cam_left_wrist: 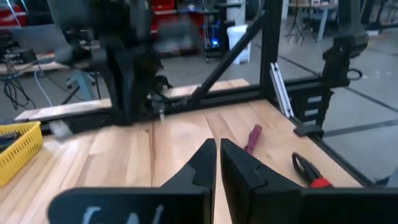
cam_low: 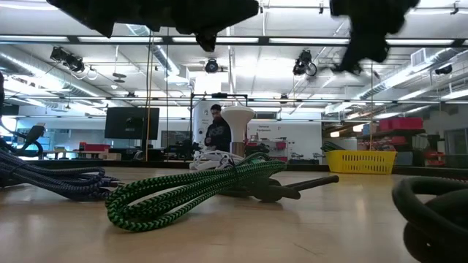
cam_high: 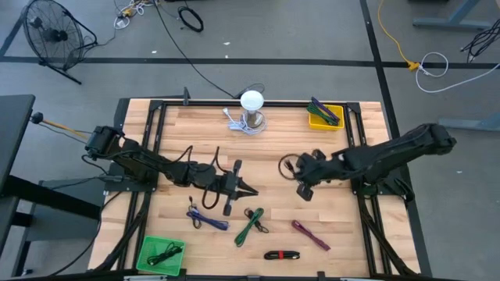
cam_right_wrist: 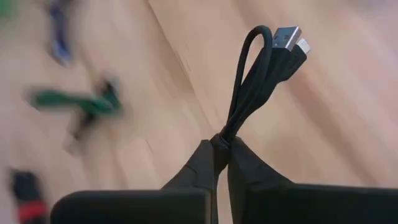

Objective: Pick & Place USB Port
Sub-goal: Put the black USB cable into the green bin

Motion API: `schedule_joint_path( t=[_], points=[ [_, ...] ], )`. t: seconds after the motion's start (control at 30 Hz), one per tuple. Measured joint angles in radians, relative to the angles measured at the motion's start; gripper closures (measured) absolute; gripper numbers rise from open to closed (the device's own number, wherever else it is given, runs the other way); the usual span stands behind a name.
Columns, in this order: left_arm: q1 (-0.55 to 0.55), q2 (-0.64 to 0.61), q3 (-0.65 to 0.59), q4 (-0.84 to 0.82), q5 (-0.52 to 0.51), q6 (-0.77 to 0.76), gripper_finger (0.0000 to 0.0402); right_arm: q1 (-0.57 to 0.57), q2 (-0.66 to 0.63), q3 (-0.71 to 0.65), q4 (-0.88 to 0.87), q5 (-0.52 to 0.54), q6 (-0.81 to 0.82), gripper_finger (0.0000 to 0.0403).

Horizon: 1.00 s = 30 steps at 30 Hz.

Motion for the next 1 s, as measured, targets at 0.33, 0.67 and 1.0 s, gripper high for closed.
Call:
schedule_joint_path(
  t=[0.33, 0.67, 1.0],
  points=[
    [0.005, 0.000, 0.000, 0.205, -0.018, -0.001, 0.0374, 0.040, -0.049, 0.062, 0.410, -0.061, -0.268, 0.0393],
    [0.005, 0.001, 0.000, 0.339, -0.020, -0.001, 0.0373, 0.104, -0.022, 0.062, 0.613, -0.069, -0.414, 0.0393],
    [0.005, 0.001, 0.001, 0.411, -0.013, -0.001, 0.0295, 0.115, 0.051, 0.062, 0.735, -0.062, -0.498, 0.0393]
  ],
)
